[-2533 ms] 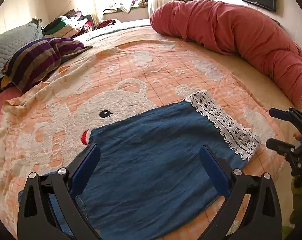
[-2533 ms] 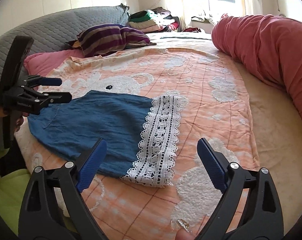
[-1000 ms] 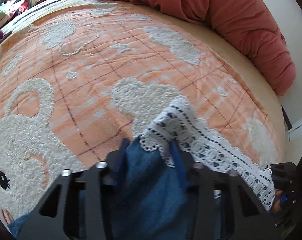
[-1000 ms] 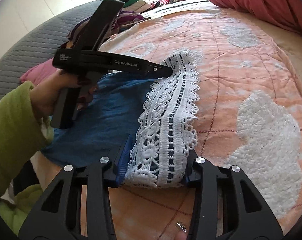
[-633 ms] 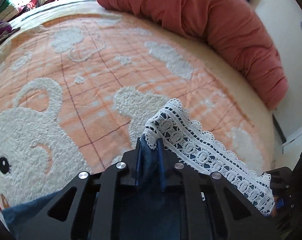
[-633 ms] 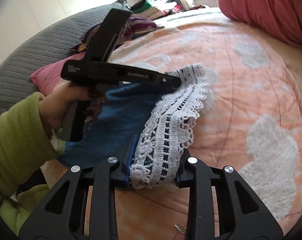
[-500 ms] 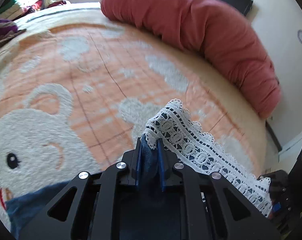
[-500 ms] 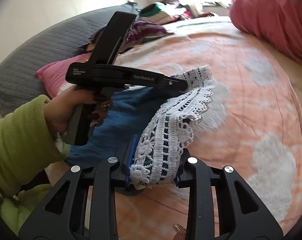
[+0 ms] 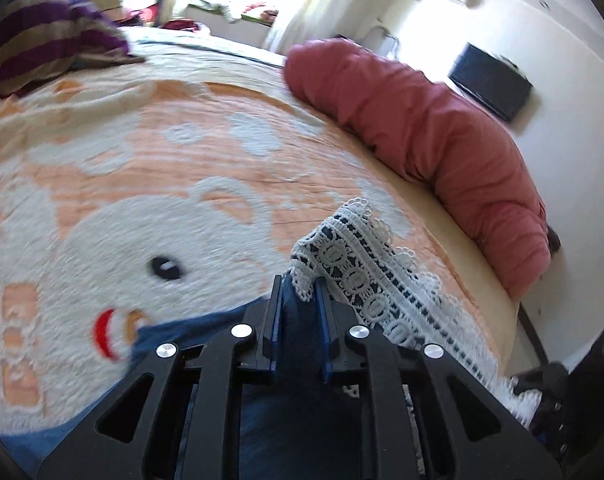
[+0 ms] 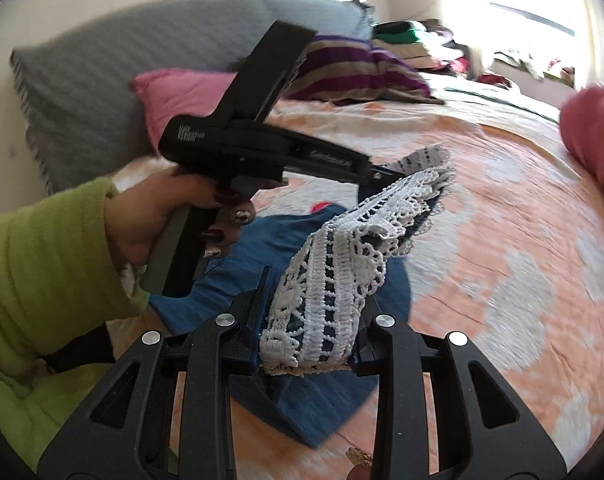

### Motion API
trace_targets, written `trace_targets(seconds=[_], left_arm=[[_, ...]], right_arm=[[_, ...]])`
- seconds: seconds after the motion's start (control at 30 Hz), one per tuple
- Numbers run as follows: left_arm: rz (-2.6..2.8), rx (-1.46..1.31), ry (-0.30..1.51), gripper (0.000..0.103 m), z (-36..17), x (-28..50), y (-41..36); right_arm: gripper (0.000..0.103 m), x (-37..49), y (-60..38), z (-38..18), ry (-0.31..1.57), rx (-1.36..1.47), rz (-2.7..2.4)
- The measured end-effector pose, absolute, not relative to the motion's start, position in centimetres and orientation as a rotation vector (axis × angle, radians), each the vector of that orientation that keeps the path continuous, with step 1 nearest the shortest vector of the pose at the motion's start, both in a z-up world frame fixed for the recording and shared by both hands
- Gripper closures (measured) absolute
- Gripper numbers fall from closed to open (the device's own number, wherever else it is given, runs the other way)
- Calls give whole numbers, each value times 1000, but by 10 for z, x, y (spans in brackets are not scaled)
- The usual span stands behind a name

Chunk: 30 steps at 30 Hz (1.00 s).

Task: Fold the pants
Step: 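Lift the lace hem and fold it over the denim toward the waistband with both grippers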

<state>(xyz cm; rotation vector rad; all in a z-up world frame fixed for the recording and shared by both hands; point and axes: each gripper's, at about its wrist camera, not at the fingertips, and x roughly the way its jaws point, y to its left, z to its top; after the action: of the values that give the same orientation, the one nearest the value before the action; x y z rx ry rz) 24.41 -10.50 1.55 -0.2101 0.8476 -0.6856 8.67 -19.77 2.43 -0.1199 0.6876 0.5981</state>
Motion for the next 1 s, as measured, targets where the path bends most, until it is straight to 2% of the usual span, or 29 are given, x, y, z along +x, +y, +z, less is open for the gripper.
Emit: trace_targets(seconds=[0.17, 0.23, 0.3, 0.4, 0.57, 0.63, 0.7, 0.93, 1.0], left_arm=[[-523, -400, 855, 83, -7, 238, -22], [-486, -468, 851, 78, -13, 231, 4], [-440, -507, 854, 76, -20, 217, 28], [-406, -558, 853, 67, -29, 200, 53], [-407, -588, 842, 58, -31, 185, 62], [-427, -583, 839, 50, -28, 186, 56], [-461, -574, 845, 45, -25, 189, 45], [-529, -607, 934, 24, -36, 224, 10], [-507, -633, 959, 21, -44, 232, 8]], right_arm=[[72, 80, -142, -2, 739, -269, 679], [62, 73, -129, -7, 755, -290, 741], [56, 60, -114, -9, 763, -317, 830], [49, 46, -107, -2, 756, -319, 914], [46, 51, -137, 21, 725, -273, 891], [44, 68, -156, 29, 695, -262, 799], [44, 94, -188, 34, 696, -196, 687], [44, 193, -251, 10, 819, -83, 484], [44, 220, -258, -1, 864, -32, 490]])
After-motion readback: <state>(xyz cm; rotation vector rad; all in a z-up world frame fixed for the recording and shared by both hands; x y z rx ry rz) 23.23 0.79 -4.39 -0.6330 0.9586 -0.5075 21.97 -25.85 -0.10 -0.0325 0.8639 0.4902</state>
